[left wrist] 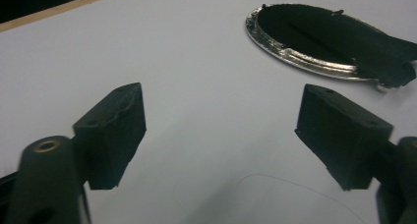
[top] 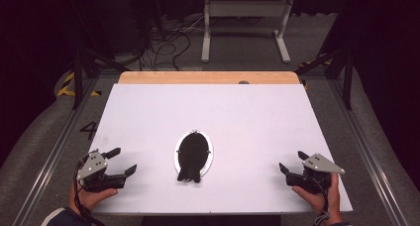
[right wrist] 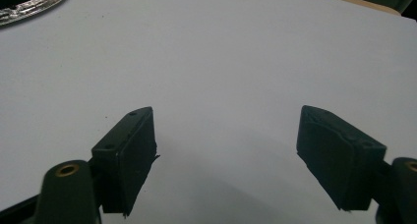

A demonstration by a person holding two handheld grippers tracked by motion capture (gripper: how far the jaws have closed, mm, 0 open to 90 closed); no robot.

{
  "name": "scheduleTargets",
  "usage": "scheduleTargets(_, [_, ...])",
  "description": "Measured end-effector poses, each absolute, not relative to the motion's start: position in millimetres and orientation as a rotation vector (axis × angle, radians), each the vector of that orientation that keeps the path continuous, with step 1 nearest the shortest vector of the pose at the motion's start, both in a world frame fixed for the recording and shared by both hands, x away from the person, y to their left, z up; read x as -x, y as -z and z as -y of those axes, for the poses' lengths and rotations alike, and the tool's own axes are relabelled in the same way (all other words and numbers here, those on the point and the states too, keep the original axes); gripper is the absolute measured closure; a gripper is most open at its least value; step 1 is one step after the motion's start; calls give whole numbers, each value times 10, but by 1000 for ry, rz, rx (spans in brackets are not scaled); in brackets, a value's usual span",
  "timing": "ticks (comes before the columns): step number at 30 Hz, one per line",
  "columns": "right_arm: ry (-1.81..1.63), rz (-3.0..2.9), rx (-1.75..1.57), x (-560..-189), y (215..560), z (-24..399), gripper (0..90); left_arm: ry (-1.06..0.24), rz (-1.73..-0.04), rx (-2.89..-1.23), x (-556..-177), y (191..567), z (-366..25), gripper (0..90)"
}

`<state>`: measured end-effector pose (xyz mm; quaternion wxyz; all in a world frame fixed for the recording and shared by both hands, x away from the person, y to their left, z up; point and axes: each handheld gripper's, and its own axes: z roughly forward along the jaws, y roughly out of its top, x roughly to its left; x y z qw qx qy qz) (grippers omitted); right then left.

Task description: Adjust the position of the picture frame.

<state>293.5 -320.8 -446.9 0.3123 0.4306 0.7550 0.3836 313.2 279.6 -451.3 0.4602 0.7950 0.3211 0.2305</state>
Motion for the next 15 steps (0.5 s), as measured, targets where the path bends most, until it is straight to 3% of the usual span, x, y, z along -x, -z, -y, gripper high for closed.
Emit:
scheduleTargets(5, [-1020, -2029, -1129, -2972, 4496, 3184, 355, -548, -783, -2016, -3147, 4548, -2765, 357])
scheduleTargets(6, [-1027, -2045, -1124, -2985, 4501, 3172, 430, -544, -779, -2023, -3149, 4553, -2765, 418])
scheduleTargets(8, [-1035, -2048, -1122, -2988, 4503, 3168, 455, -533, -769, -2039, -3158, 4557, -2756, 433])
scheduleTargets(15, [-1052, -2087, -1129, -3030, 4507, 3115, 652, -500, -723, -2097, -3179, 4558, -2698, 700])
